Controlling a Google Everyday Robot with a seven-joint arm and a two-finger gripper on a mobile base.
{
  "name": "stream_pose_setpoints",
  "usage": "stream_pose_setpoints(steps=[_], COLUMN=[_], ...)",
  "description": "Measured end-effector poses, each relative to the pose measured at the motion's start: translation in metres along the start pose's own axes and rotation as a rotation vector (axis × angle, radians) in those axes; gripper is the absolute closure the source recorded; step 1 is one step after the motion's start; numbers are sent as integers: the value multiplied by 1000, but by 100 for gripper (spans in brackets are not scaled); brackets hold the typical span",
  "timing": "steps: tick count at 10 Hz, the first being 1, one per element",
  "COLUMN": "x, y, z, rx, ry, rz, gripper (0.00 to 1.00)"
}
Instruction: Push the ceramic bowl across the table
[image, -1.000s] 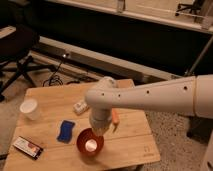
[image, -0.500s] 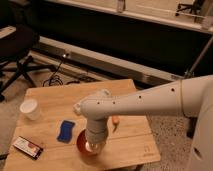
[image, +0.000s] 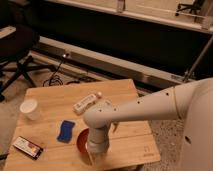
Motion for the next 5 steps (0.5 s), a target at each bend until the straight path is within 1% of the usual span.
stream_pose_setpoints(steps=[2,3,4,5], x=[-15,-29,-56,-78], y=[-3,-4,-3,-3], z=[13,15,13,6], rx=[28,55,86,114], ry=[19,21,-15,-57], rz=[-9,-13,-17,-12], gripper=[100,100,100,100])
